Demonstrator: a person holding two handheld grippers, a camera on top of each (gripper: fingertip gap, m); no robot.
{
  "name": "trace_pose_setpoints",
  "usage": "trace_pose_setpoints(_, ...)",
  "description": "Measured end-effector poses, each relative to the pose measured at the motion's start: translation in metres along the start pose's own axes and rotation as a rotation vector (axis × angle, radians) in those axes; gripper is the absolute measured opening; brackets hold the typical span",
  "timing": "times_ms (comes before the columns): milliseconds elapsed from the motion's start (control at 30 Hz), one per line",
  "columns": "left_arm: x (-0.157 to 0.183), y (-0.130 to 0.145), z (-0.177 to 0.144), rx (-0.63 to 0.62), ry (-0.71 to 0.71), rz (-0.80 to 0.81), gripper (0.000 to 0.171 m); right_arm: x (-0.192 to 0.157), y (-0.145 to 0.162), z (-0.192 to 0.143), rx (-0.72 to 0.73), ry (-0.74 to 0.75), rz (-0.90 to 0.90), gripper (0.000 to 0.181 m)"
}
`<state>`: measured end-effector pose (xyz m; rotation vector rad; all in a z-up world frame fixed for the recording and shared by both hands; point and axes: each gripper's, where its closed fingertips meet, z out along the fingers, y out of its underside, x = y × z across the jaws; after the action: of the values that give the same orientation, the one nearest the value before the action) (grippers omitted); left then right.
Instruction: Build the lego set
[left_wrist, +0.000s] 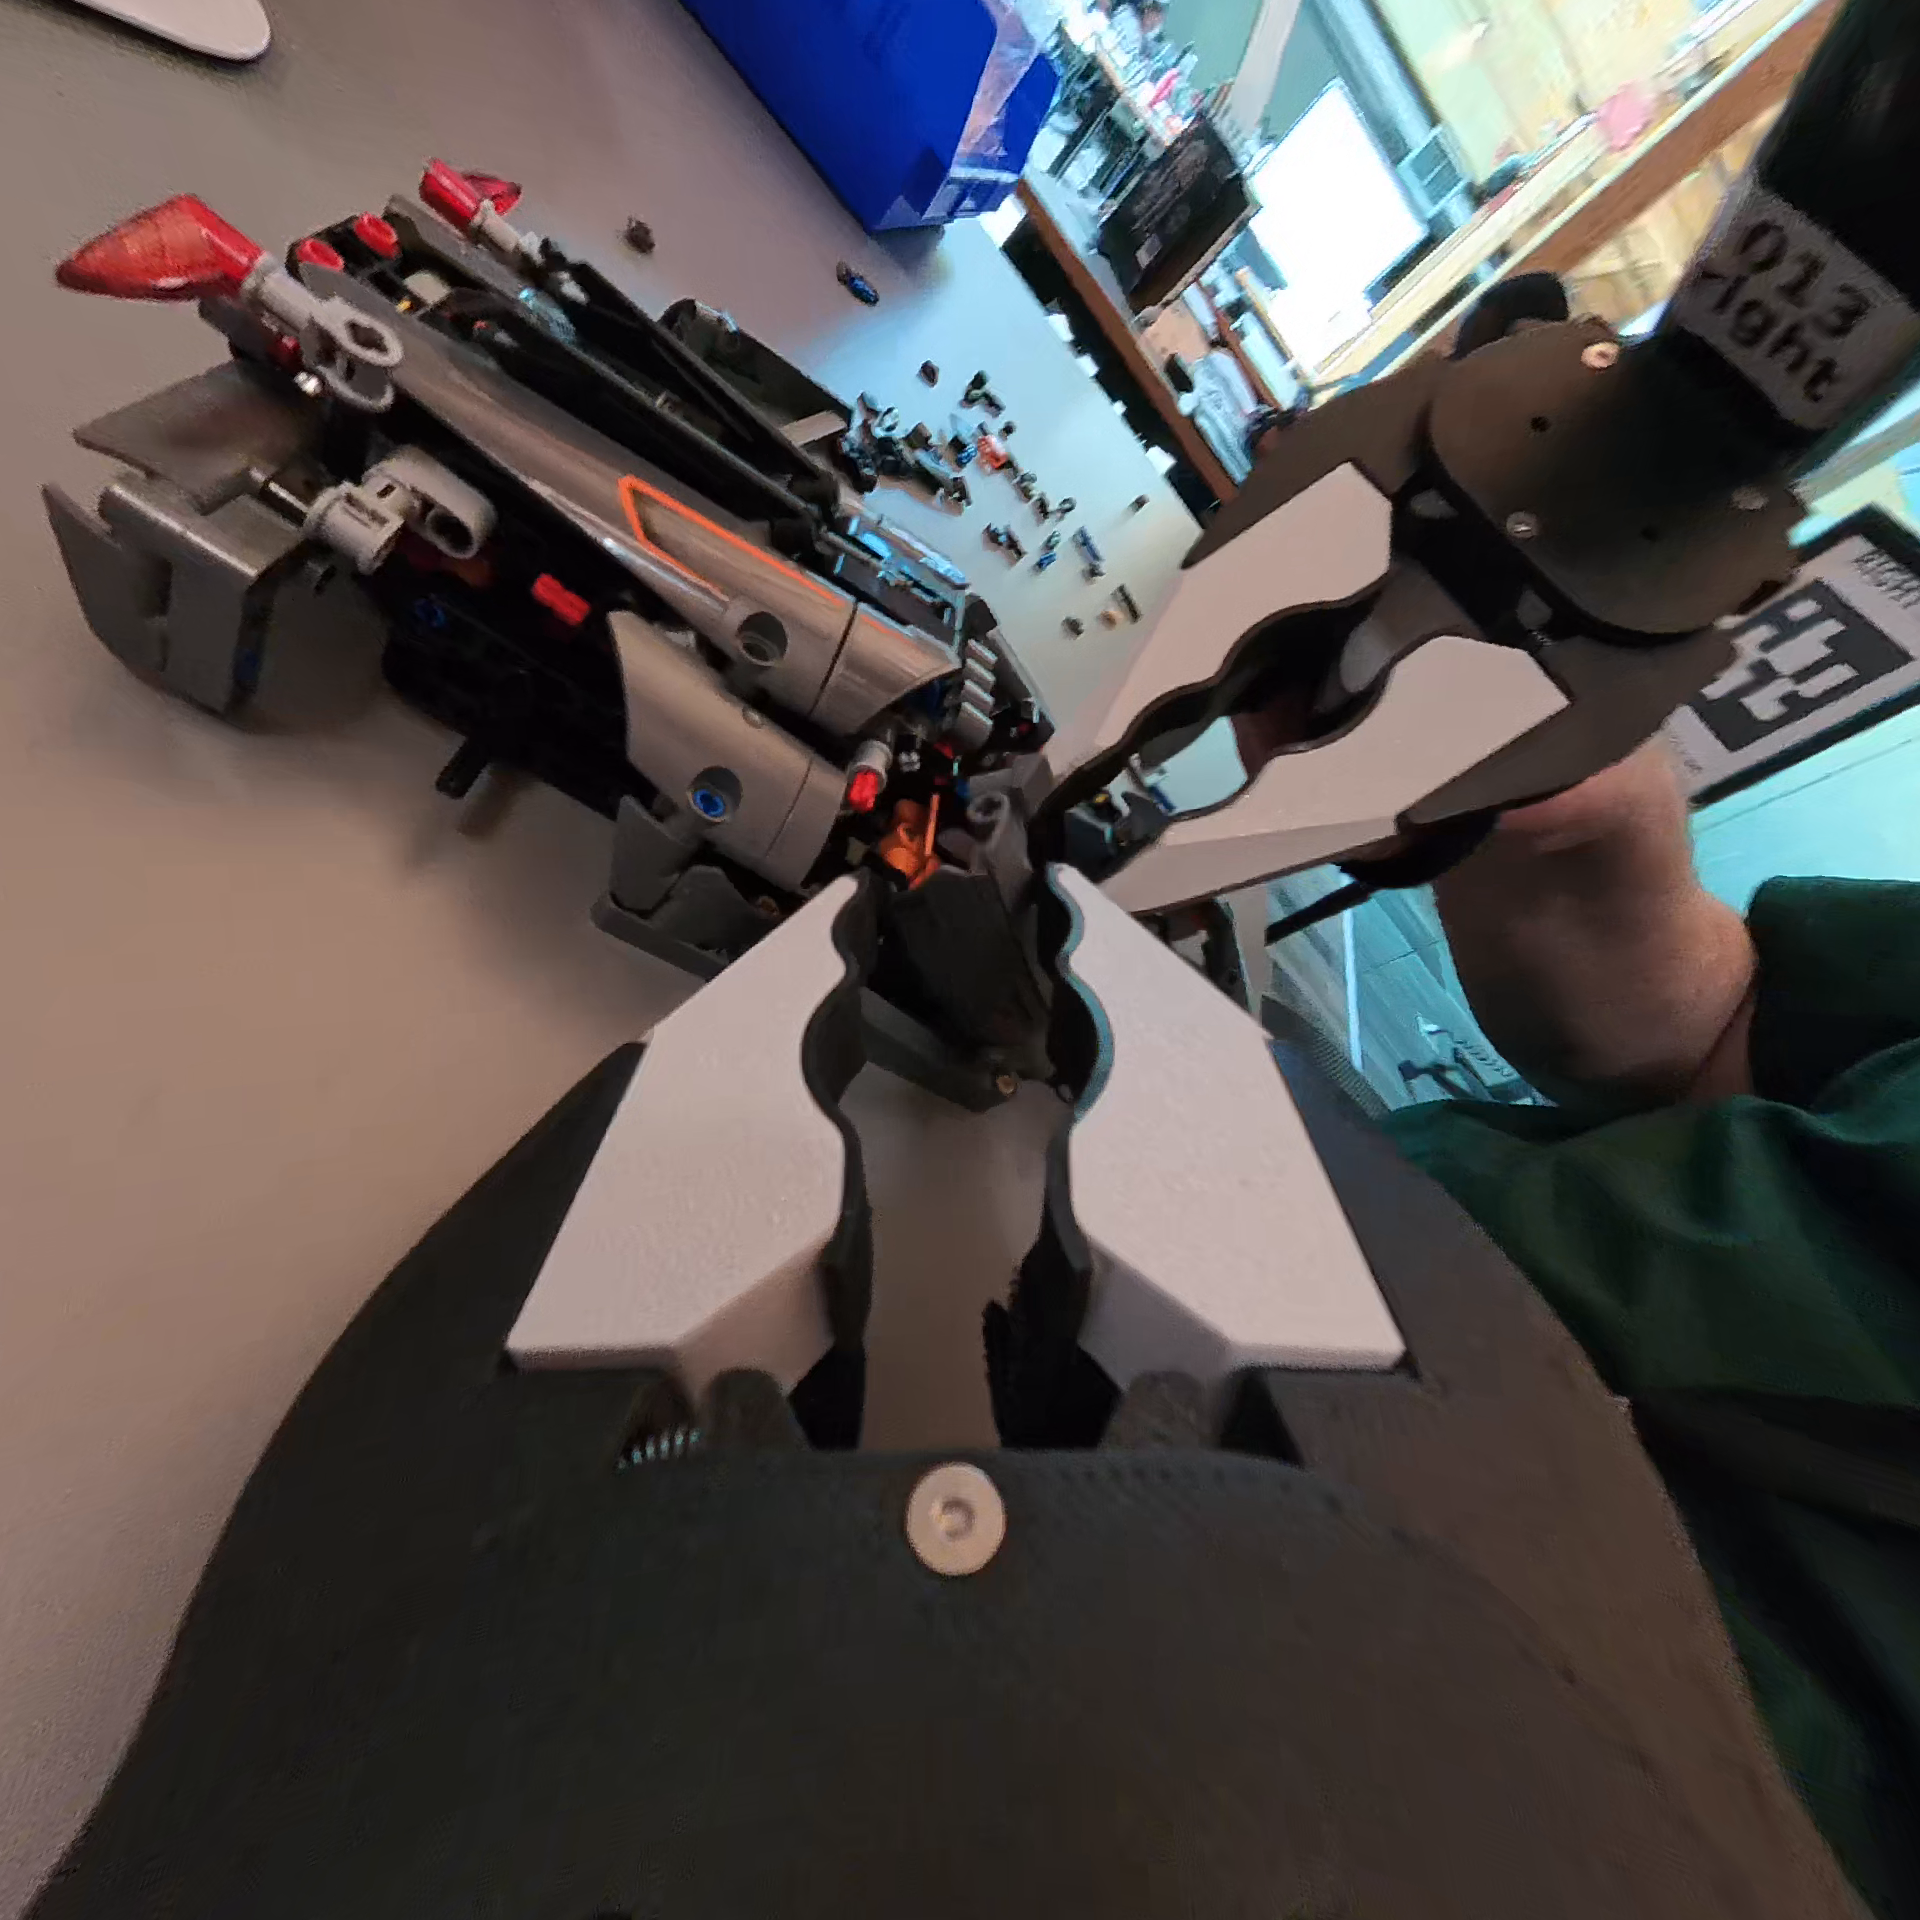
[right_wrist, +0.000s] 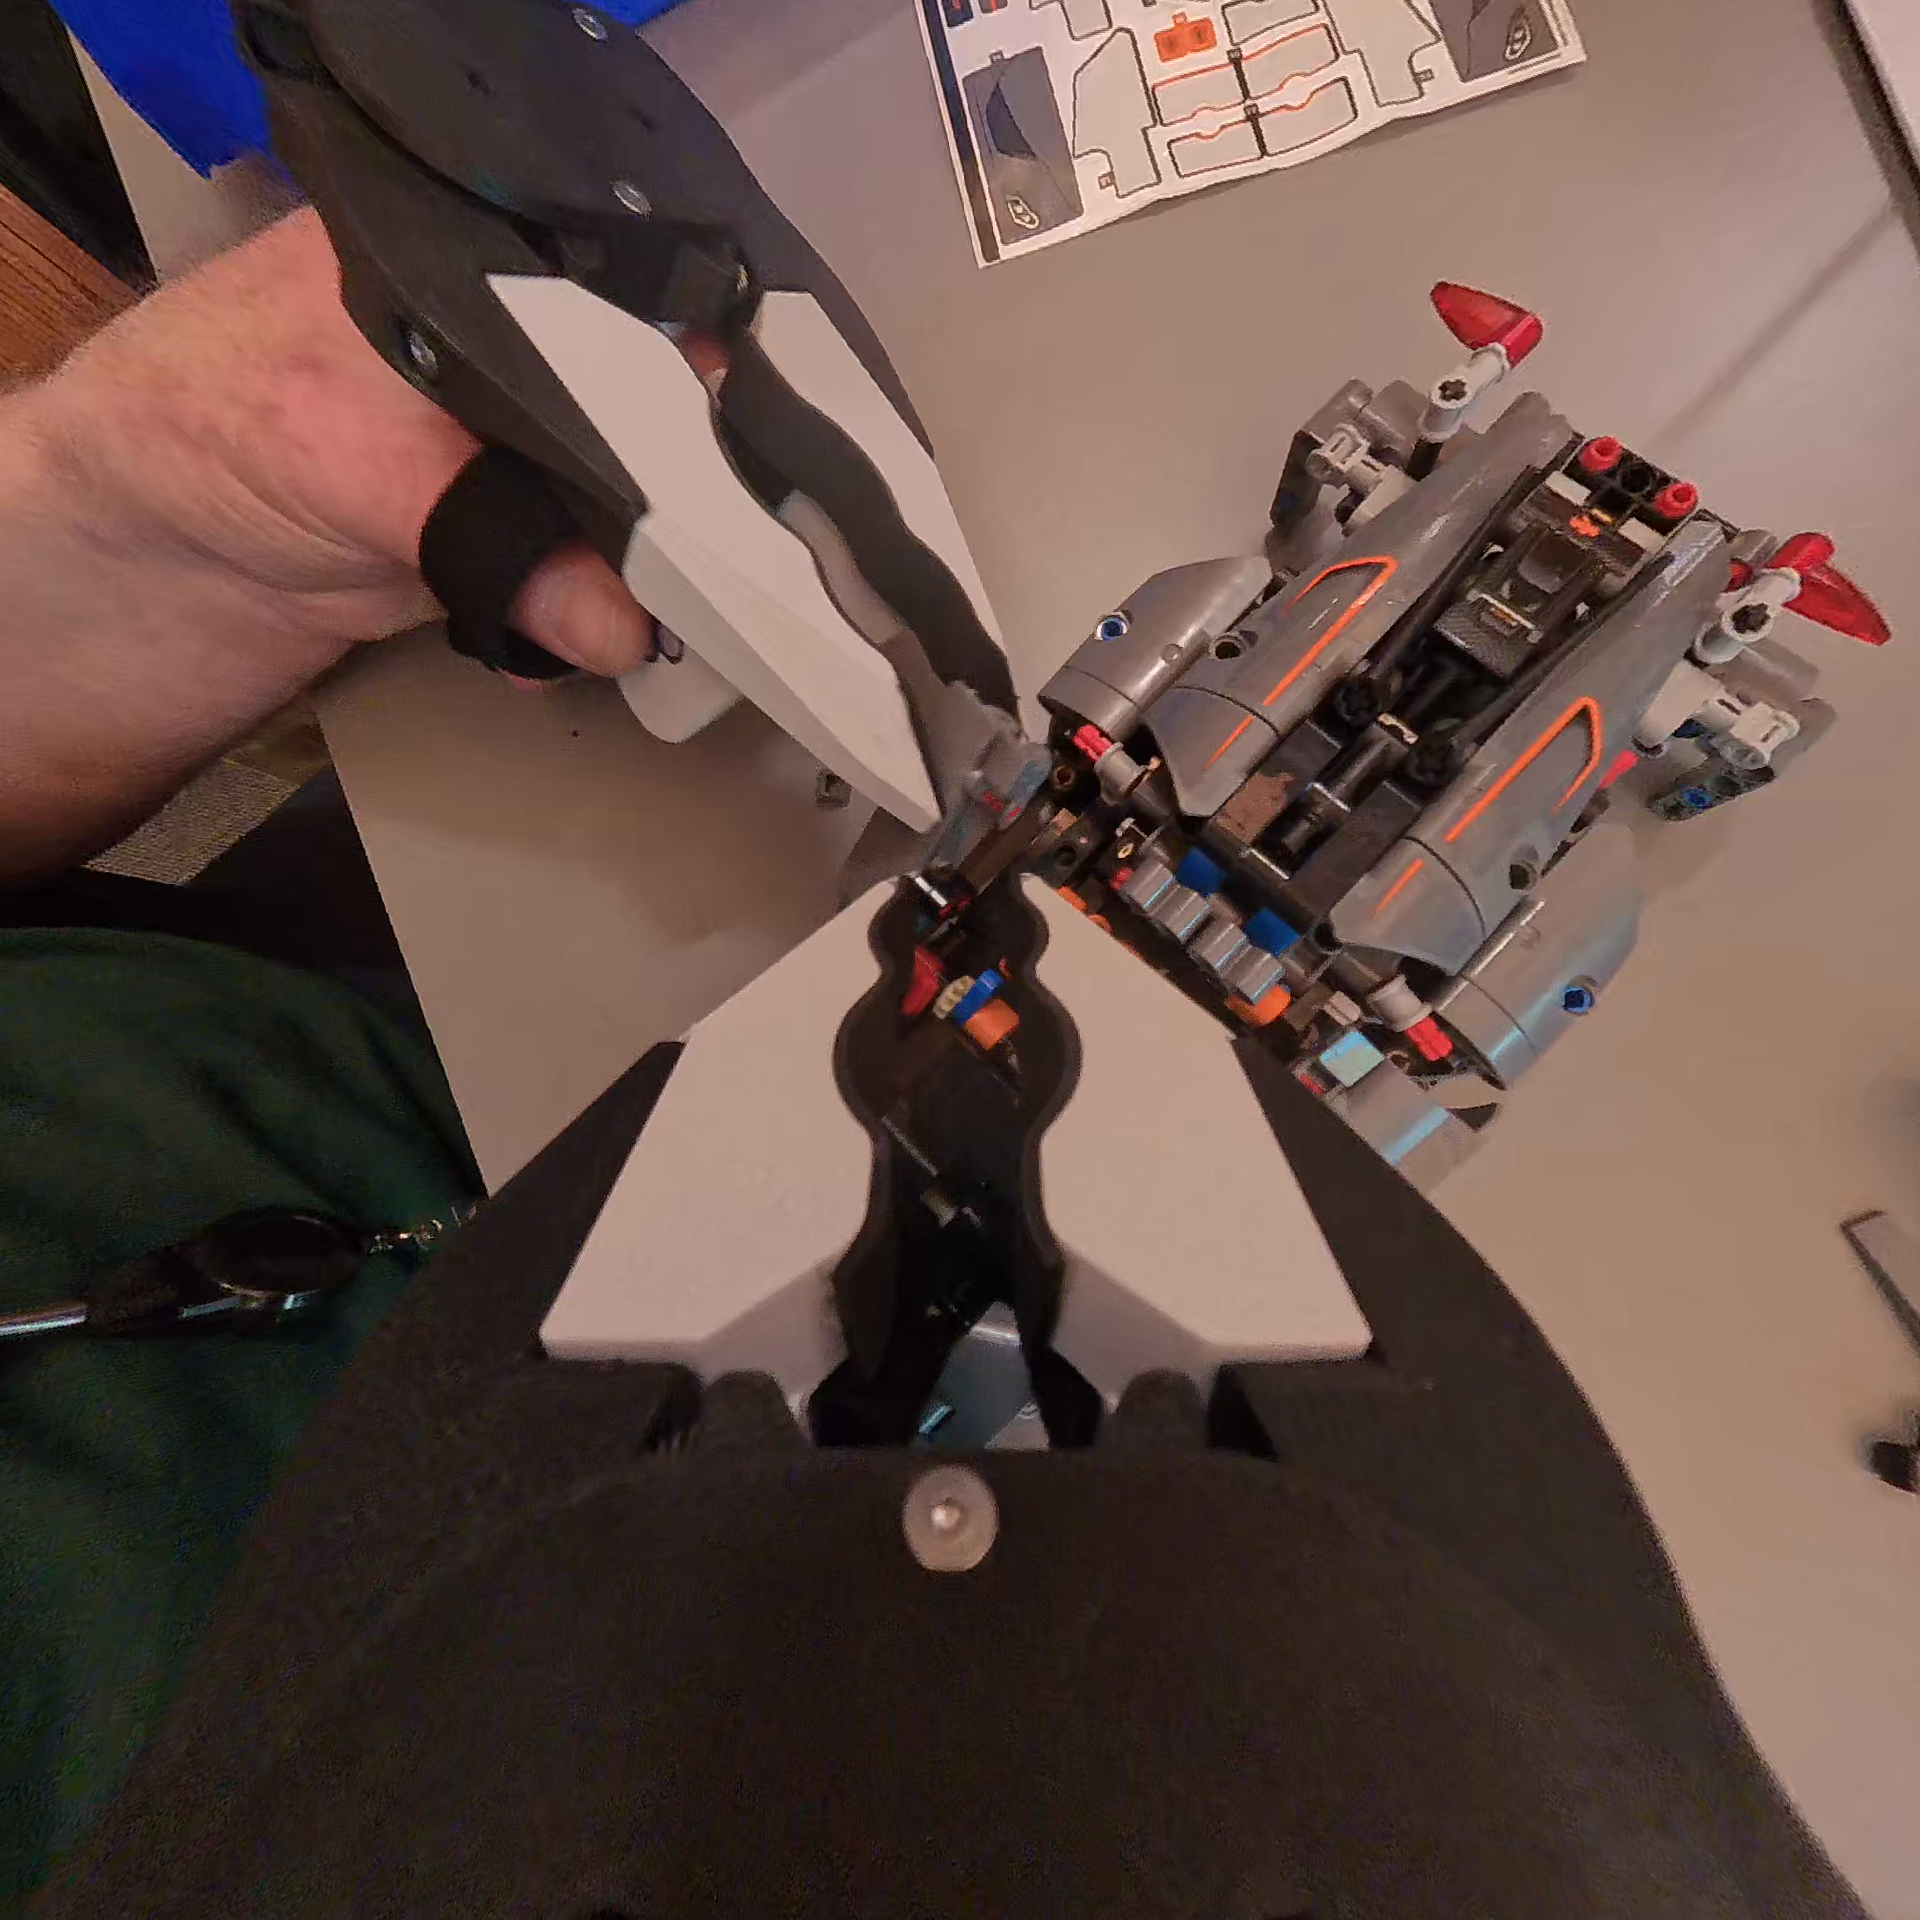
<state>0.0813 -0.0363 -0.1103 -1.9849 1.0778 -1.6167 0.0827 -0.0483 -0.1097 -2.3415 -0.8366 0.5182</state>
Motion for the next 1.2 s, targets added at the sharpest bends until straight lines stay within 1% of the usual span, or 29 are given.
trace_pose_setpoints(167,0.005,-0.009,-0.013,0.06,0.07,0.0,0.022,0.005,-0.002,-0.008,0.024,-0.006,0.026,0.012)
trace_pose_setpoints(200,0.004,-0.009,-0.014,0.054,0.077,-0.005,0.022,0.003,-0.003,-0.011,0.032,-0.021,0.035,0.012)
trace_pose_setpoints(267,0.002,-0.008,-0.014,0.045,0.075,-0.008,0.022,0.003,-0.002,-0.013,0.017,0.001,0.018,0.012)
trace_pose_setpoints(400,0.002,-0.01,-0.016,0.044,0.103,-0.036,0.022,0.0,-0.001,-0.008,-0.012,0.007,0.005,0.011)
trace_pose_setpoints(500,0.005,-0.01,-0.016,0.031,0.149,-0.061,0.023,-0.001,0.001,-0.003,-0.026,0.005,-0.001,0.009)
trace_pose_setpoints(600,0.015,-0.013,-0.017,0.035,0.242,-0.078,0.023,-0.002,0.002,0.0,-0.031,-0.007,0.008,0.009)
trace_pose_setpoints(633,0.016,-0.013,-0.017,0.033,0.251,-0.08,0.023,-0.003,0.002,0.0,-0.033,-0.007,0.004,0.008)
trace_pose_setpoints(700,0.019,-0.012,-0.017,0.032,0.266,-0.064,0.023,-0.004,0.002,-0.001,-0.039,-0.002,-0.005,0.008)
trace_pose_setpoints(800,0.026,-0.012,-0.017,0.032,0.302,-0.032,0.025,-0.005,0.001,-0.004,-0.028,0.004,-0.024,0.003)
trace_pose_setpoints(833,0.03,-0.011,-0.018,0.025,0.323,-0.021,0.024,-0.005,0.001,-0.005,-0.026,0.007,-0.022,0.002)
trace_pose_setpoints(867,0.033,-0.01,-0.018,0.02,0.344,-0.016,0.018,-0.006,0.003,-0.005,-0.031,-0.003,-0.025,0.0)
trace_pose_setpoints(933,0.039,-0.008,-0.017,0.012,0.374,-0.009,0.018,-0.006,0.006,-0.006,-0.035,-0.005,-0.036,0.0)
trace_pose_setpoints(1000,0.042,-0.006,-0.014,0.003,0.374,0.01,0.019,-0.009,0.008,-0.008,-0.039,-0.023,-0.034,0.001)
trace_pose_setpoints(1067,0.038,-0.01,-0.015,0.031,0.334,0.043,0.019,-0.009,0.005,-0.012,-0.011,-0.022,-0.018,0.004)
trace_pose_setpoints(1100,0.037,-0.014,-0.019,0.054,0.341,0.039,0.019,-0.009,0.006,-0.012,-0.025,-0.022,-0.009,0.009)
trace_pose_setpoints(1133,0.033,-0.02,-0.024,0.089,0.331,0.027,0.02,-0.007,0.006,-0.012,-0.034,0.002,-0.009,0.015)
trace_pose_setpoints(1200,0.025,-0.038,-0.039,0.203,0.305,0.02,0.02,-0.007,0.005,-0.01,-0.045,0.032,-0.008,0.025)
